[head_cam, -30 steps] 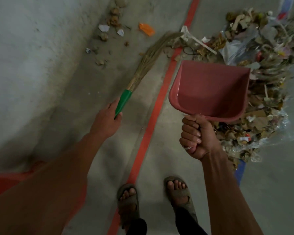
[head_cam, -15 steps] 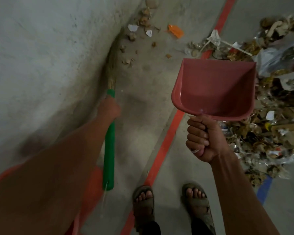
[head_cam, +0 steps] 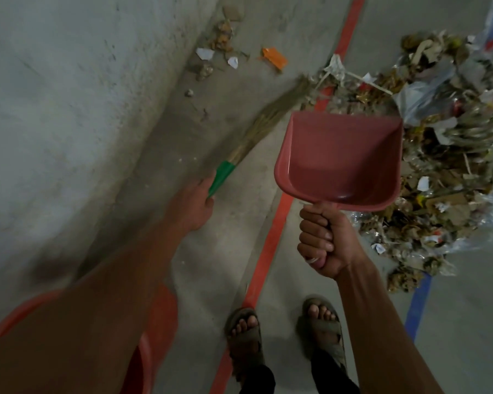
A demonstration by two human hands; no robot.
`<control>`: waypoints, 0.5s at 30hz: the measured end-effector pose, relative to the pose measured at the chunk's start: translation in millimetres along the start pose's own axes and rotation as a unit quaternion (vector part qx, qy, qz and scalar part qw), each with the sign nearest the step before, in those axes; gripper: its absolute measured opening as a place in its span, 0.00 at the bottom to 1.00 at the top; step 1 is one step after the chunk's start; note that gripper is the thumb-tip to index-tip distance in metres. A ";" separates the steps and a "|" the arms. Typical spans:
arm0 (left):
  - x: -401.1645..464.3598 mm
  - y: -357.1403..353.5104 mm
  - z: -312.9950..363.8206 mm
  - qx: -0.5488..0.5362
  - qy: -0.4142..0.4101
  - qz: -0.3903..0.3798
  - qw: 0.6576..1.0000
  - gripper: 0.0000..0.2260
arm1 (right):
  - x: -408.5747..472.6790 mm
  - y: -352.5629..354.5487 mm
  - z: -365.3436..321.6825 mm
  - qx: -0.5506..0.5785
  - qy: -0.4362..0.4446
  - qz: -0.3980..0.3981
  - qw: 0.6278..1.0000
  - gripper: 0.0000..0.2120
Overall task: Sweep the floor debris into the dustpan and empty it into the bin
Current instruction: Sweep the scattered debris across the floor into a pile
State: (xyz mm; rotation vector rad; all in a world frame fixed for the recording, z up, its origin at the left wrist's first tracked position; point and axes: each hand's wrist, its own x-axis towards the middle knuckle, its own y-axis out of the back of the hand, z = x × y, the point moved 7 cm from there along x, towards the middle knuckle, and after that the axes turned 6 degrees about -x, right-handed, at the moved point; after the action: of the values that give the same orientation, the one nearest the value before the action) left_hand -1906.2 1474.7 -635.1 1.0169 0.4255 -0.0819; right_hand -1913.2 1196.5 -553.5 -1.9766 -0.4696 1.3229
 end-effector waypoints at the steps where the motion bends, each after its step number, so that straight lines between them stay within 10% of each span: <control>1: -3.1 9.5 -0.3 -0.002 0.009 0.024 1.000 0.31 | -1.4 -4.0 -0.7 0.006 0.003 0.001 1.000 0.19; 9: 2.3 40.9 -48.4 0.000 0.204 0.096 0.974 0.30 | 5.2 -32.0 -8.2 0.026 0.023 -0.029 0.999 0.19; 15: 36.0 9.4 -68.0 0.009 0.242 -0.016 0.970 0.23 | 17.1 -18.5 4.4 0.038 0.021 -0.018 0.999 0.19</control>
State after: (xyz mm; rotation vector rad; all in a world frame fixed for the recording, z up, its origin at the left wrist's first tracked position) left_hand -1891.6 1541.3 -672.0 1.0448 0.8872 0.1377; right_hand -1908.6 1221.7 -552.3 -1.9208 -0.4269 1.2549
